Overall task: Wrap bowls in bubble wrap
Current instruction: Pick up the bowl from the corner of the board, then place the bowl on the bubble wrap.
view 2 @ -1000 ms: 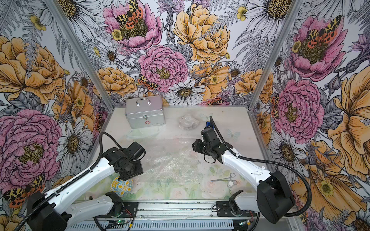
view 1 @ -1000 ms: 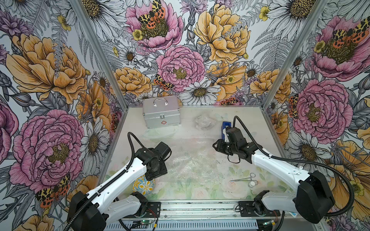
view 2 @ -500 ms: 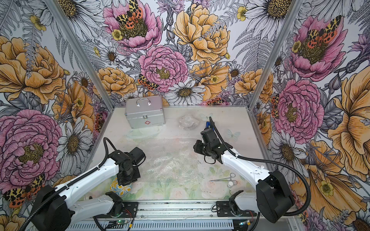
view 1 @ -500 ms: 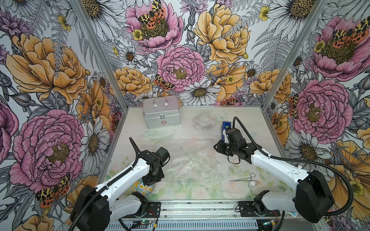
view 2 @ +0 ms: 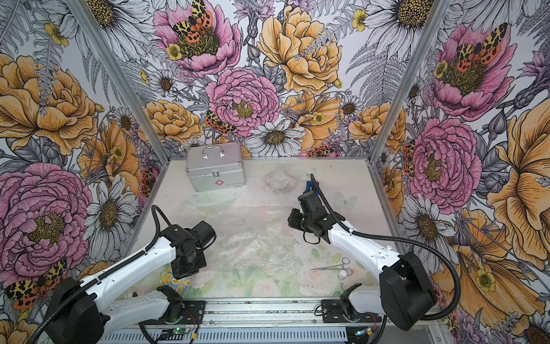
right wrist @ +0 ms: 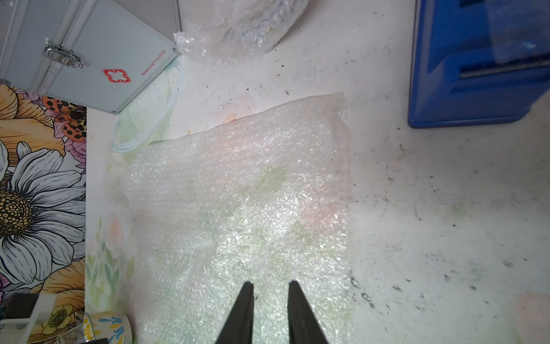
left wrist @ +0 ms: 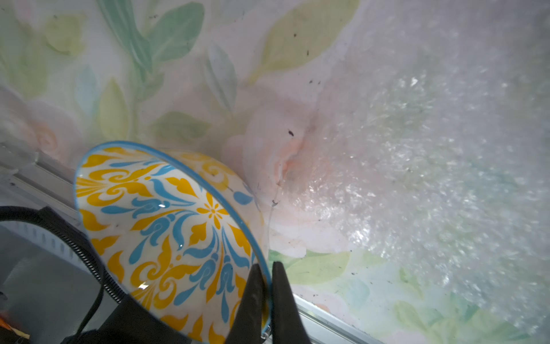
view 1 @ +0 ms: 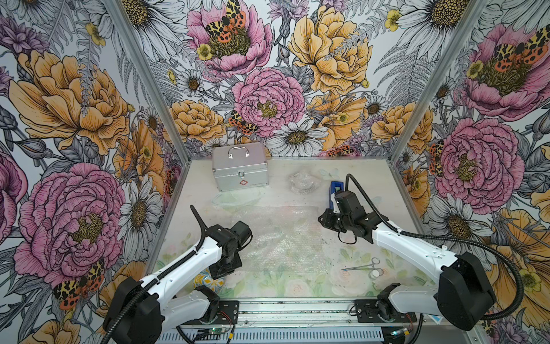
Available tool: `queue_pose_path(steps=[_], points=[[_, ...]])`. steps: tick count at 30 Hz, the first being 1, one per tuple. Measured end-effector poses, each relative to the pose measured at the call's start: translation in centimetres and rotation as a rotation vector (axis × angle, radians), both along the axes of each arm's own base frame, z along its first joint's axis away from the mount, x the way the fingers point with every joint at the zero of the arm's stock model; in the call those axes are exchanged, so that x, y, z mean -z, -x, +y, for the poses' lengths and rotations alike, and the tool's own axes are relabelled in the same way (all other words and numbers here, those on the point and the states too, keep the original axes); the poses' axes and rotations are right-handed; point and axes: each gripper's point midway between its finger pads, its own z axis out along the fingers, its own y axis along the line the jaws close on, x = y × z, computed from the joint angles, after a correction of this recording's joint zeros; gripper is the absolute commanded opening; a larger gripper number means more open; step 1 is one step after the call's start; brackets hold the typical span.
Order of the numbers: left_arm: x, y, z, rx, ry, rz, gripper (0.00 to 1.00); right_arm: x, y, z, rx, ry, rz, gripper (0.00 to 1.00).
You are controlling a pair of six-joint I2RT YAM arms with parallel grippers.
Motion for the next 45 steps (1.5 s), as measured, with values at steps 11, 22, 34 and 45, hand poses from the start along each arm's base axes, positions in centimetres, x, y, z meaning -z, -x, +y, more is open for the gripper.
queue_pose_path(steps=[11,22,34,45], points=[[-8.7,-10.6,-17.4,0.522,0.075,-0.252,0.00,-0.6,-1.6,-3.7,0.150,-0.038,-0.002,0.22],[-0.6,-12.3,-23.7,0.759,0.016,-0.072,0.00,-0.7,-0.5,-5.7,0.218,-0.076,0.005,0.21],[-0.9,-12.8,-23.5,0.773,0.018,-0.070,0.00,-0.7,-0.4,-5.7,0.218,-0.075,0.007,0.21],[-1.4,-13.6,-22.9,0.775,0.009,-0.068,0.05,-0.4,-0.3,-5.6,0.213,-0.074,0.021,0.21]])
